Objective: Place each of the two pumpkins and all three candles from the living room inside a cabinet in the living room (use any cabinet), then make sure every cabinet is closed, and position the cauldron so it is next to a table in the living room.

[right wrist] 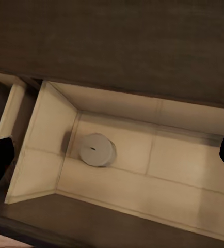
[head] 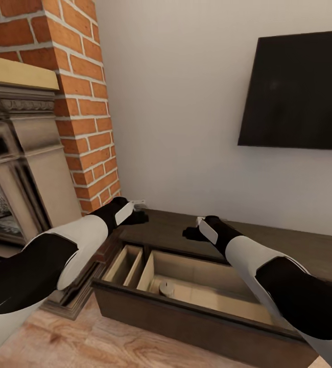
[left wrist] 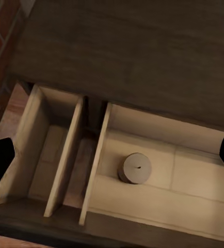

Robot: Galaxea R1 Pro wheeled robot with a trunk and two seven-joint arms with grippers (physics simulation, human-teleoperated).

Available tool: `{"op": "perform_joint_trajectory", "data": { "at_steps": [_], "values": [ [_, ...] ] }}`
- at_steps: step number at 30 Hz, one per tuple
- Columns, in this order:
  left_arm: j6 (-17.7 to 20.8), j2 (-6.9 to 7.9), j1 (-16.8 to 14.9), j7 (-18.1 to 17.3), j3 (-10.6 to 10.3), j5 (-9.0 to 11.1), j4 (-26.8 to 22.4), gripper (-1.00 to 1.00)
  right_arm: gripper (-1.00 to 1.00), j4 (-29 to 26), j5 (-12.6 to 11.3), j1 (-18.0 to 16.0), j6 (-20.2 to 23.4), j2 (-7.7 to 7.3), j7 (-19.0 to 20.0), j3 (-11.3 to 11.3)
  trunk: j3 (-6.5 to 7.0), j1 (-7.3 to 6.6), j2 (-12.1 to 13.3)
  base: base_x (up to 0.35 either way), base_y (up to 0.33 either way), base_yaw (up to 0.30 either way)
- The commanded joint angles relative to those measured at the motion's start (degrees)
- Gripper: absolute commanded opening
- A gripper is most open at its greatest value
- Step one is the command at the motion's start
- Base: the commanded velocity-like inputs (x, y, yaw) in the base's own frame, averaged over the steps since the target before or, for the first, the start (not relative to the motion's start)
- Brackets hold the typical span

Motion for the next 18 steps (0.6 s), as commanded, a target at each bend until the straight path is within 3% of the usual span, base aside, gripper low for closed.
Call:
{"op": "perform_joint_trajectory", "data": {
  "at_steps": [1,6,9,12,13,15,18],
  "values": [
    [0.3,0.01,0.0,0.5,-0.3,0.6,-0.1,1.00,1.00,-0.2,-0.6,0.0,0.2,-0.04,-0.4,0.4,0.15,-0.23,0.4,0.000,0.000,0.261],
    [0.4,0.12,0.0,1.0,-0.3,0.6,3.1,1.00,1.00,-0.2,-0.6,0.0,0.4,-0.07,-0.4,0.4,1.20,-1.33,2.4,0.000,0.000,0.273],
    [0.2,1.39,1.1,1.1,-0.3,0.6,5.7,1.00,1.00,0.0,-0.6,0.6,0.3,-0.08,-0.4,0.5,1.84,-1.99,3.6,0.000,0.000,0.279],
    [0.0,3.95,4.8,0.7,-0.3,0.7,6.1,1.00,1.00,0.1,-0.5,3.2,0.2,-0.03,-0.3,0.6,2.50,-2.65,4.8,0.000,0.000,0.280],
    [-0.9,5.26,7.4,0.6,-0.2,0.7,6.1,1.00,1.00,0.1,-0.5,4.8,0.1,0.03,0.3,0.6,2.71,-2.87,5.2,0.000,0.000,0.280],
    [-1.9,5.77,8.7,0.6,-0.2,0.8,6.1,1.00,1.00,0.1,-0.3,5.7,0.1,0.05,0.8,0.8,3.15,-3.31,6.0,0.000,0.000,0.280],
    [-5.0,7.14,14.2,0.5,-0.2,0.9,6.1,1.00,1.00,0.1,2.3,8.4,-1.2,0.09,4.0,3.1,3.79,-3.97,7.2,0.000,0.000,0.280]
  ]
}}
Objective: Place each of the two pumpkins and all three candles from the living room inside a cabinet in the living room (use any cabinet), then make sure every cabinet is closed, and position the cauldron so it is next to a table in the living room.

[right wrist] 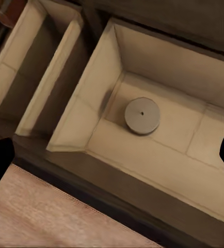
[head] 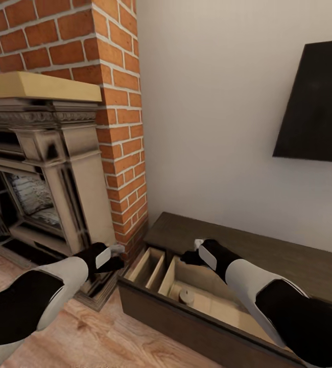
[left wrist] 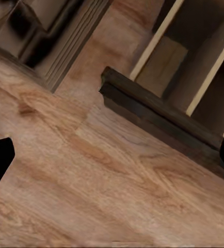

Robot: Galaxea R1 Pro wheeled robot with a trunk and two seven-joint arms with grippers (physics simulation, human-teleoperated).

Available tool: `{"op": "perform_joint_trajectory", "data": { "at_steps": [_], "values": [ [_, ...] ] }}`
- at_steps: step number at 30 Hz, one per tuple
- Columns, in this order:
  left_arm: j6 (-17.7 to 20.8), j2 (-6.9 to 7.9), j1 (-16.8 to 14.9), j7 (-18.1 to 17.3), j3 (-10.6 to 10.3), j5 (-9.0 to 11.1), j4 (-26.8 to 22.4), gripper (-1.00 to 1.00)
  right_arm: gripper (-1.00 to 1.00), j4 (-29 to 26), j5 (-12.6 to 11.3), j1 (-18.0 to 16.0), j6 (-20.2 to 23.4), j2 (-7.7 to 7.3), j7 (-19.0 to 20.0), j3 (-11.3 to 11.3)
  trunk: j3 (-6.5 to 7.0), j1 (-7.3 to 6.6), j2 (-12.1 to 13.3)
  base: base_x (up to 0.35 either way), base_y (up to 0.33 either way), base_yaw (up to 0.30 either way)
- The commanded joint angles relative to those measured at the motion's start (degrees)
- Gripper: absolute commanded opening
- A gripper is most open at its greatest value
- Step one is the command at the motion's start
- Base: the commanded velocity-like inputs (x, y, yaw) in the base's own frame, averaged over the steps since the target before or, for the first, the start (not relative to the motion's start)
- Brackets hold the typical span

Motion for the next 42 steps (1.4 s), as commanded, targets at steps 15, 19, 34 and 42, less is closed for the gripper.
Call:
{"op": "perform_joint_trajectory", "data": {
  "at_steps": [15,19,34,42],
  "values": [
    [-8.5,1.22,14.4,0.2,-0.1,7.6,0.0,1.00,1.00,-0.2,2.1,7.8,-2.9,0.29,2.5,2.1,3.22,-3.31,6.0,0.000,0.000,0.277],
    [-11.9,1.40,16.4,0.1,-0.1,10.0,0.0,1.00,1.00,-0.2,2.1,9.2,-2.9,0.38,2.5,3.5,4.11,-4.19,7.6,0.000,0.000,0.269],
    [-17.5,3.96,24.5,-2.9,-0.1,11.7,0.0,1.00,1.00,-0.1,2.1,15.5,-4.5,0.50,2.3,10.6,7.72,-7.49,13.6,0.000,0.000,0.228],
    [-18.5,3.74,26.3,-3.4,-0.1,11.7,0.0,1.00,1.00,2.1,2.2,22.2,-8.1,-0.29,2.2,10.6,9.67,-9.24,16.8,0.000,0.000,0.217]
  ]
}}
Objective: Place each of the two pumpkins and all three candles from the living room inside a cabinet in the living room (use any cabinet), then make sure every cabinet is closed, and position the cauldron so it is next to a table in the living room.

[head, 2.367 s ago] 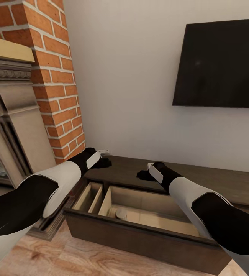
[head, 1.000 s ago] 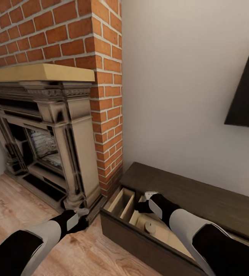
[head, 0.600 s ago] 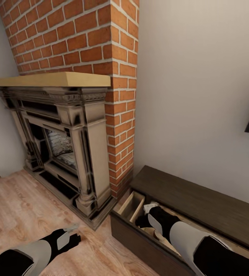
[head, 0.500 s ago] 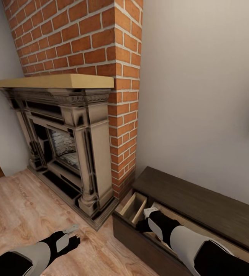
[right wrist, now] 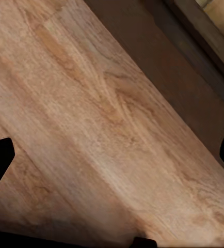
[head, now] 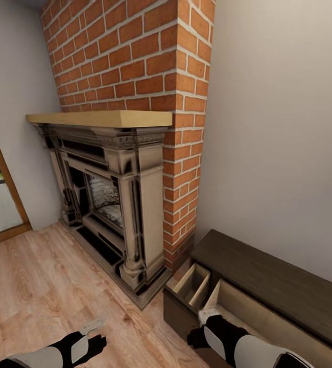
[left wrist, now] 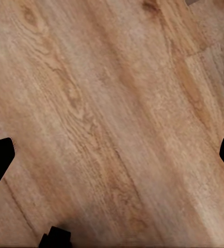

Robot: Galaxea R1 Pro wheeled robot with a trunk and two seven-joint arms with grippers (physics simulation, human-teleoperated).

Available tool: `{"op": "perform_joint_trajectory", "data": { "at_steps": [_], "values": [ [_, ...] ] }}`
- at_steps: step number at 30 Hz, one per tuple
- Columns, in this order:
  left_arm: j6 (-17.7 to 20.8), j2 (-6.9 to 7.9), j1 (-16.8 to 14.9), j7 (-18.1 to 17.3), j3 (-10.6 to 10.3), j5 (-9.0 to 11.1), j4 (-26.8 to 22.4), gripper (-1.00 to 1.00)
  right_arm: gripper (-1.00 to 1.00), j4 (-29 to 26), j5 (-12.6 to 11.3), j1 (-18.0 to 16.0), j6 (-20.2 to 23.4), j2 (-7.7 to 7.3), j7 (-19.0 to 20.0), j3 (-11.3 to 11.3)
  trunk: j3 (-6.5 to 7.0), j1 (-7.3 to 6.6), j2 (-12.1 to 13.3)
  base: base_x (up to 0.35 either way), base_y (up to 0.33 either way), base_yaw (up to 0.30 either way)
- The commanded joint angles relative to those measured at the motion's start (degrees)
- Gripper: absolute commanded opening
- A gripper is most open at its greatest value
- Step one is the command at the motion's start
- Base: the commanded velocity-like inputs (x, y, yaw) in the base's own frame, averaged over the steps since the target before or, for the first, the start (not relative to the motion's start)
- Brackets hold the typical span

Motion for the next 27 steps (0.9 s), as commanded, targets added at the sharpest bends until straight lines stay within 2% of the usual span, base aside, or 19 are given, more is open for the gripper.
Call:
{"op": "perform_joint_trajectory", "data": {
  "at_steps": [1,5,7,11,15,21,22,27],
  "values": [
    [0.2,-0.08,0.0,0.1,-0.5,0.5,0.0,1.00,1.00,0.1,-0.6,0.4,-0.1,-0.13,-0.4,0.4,0.20,-0.23,0.4,0.000,0.000,0.217],
    [-0.1,-0.46,0.1,0.1,-0.5,0.5,0.0,1.00,1.00,2.6,-0.6,2.7,-3.1,-0.62,-0.2,0.4,1.17,-1.11,2.0,0.000,0.000,0.217],
    [-1.8,-0.63,0.1,0.1,-0.5,0.5,0.0,1.00,1.00,3.5,-0.5,3.7,-4.7,-0.99,-0.2,0.4,1.66,-1.55,2.8,0.000,0.000,0.217],
    [-4.5,-1.41,0.6,0.1,-0.5,0.5,0.0,1.00,1.00,4.1,-0.5,6.8,-7.5,-2.59,-0.1,0.5,1.92,-1.55,2.8,0.000,0.000,0.217],
    [-4.7,-1.62,0.8,0.0,-0.5,0.5,0.0,1.00,1.00,4.2,-0.5,7.8,-8.4,-3.46,-0.1,0.5,2.18,-1.55,2.8,0.000,0.000,0.217],
    [-5.0,-1.71,0.9,0.0,-0.4,0.9,0.0,1.00,1.00,4.2,-0.6,9.9,-9.8,-5.85,0.0,0.5,2.57,-1.55,2.8,0.000,0.000,0.217],
    [-6.0,-1.72,1.1,0.1,-0.5,1.5,0.0,1.00,1.00,4.2,-0.6,10.1,-9.9,-6.30,0.0,0.5,2.64,-1.55,2.8,0.000,0.000,0.217],
    [-7.4,-1.72,1.3,0.1,-0.5,2.5,0.0,1.00,1.00,4.2,-0.6,10.2,-9.8,-6.48,-0.1,0.5,2.96,-1.55,2.8,0.000,0.000,0.217]
  ]
}}
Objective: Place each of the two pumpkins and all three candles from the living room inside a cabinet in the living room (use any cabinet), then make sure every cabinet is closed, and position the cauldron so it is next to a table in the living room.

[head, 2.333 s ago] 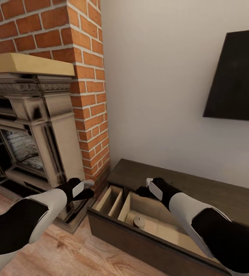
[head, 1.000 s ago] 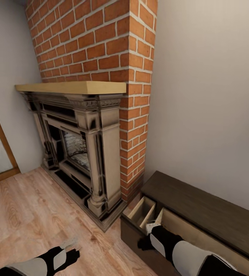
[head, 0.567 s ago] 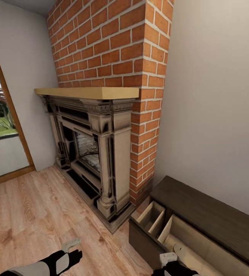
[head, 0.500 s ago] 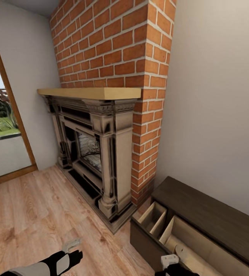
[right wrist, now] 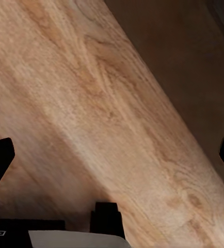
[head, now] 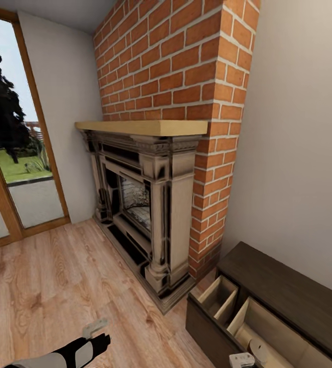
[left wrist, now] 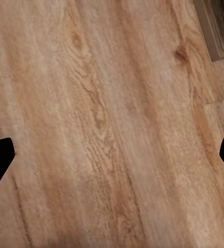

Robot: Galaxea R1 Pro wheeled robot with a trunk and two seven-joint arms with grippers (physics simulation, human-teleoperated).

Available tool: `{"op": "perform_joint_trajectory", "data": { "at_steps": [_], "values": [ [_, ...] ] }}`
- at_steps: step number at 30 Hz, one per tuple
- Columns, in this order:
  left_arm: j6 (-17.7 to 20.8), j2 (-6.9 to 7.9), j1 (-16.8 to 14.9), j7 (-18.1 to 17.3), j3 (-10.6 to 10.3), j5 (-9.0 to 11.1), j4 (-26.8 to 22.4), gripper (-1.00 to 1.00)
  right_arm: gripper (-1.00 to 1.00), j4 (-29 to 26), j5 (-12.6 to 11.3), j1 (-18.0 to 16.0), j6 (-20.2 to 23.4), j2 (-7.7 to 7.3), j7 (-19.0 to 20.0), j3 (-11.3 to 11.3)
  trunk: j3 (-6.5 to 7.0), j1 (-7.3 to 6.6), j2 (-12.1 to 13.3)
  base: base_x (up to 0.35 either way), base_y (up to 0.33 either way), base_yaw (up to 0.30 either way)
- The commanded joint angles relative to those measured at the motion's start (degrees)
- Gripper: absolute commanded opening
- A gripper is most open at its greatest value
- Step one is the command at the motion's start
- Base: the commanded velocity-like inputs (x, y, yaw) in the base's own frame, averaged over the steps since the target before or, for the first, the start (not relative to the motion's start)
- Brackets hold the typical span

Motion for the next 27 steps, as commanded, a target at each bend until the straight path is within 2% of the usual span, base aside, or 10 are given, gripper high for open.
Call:
{"op": "perform_joint_trajectory", "data": {
  "at_steps": [1,5,7,10,13,15,16,27],
  "values": [
    [0.0,0.00,0.0,0.1,-0.5,0.6,0.0,1.00,1.00,-0.2,-0.5,0.0,0.4,-0.04,-0.3,0.5,0.01,0.00,0.0,0.000,0.000,0.218],
    [-0.6,0.16,0.0,0.1,-0.5,0.8,-0.1,1.00,1.00,-0.2,-0.4,0.0,0.6,-0.27,-0.6,0.5,0.10,0.00,0.0,0.000,0.000,0.262],
    [-1.7,-0.09,0.0,0.1,-0.6,0.5,-0.1,1.00,1.00,-0.2,0.2,0.0,0.7,-1.40,-0.7,0.7,0.10,0.00,0.0,0.000,0.000,0.283],
    [-3.2,-0.42,0.0,0.1,-0.7,0.2,-0.1,1.00,1.00,-0.3,3.5,0.0,0.7,-3.22,-0.5,1.2,0.11,0.00,0.0,0.000,0.000,0.288],
    [-3.6,-0.49,0.0,0.0,-0.7,0.1,-0.1,1.00,1.00,-0.2,6.3,0.0,0.7,-3.64,-0.4,1.2,0.11,0.00,0.0,0.000,0.000,0.289],
    [-3.7,-0.55,0.0,-0.1,-0.7,0.2,-0.1,1.00,1.00,-0.2,9.0,0.0,0.7,-3.84,-0.4,1.3,0.11,0.00,0.0,0.000,0.000,0.290],
    [-3.6,-0.58,0.0,-0.1,-0.7,0.2,-0.1,1.00,1.00,-0.2,9.4,0.0,0.8,-3.79,-0.5,1.3,0.10,0.00,0.0,0.000,0.000,0.290],
    [-3.6,-1.81,0.0,-0.1,-0.5,0.4,0.0,1.00,1.00,-0.2,10.0,0.0,0.8,-3.63,-0.3,1.2,-0.21,0.00,0.0,0.000,0.000,0.290]
  ]
}}
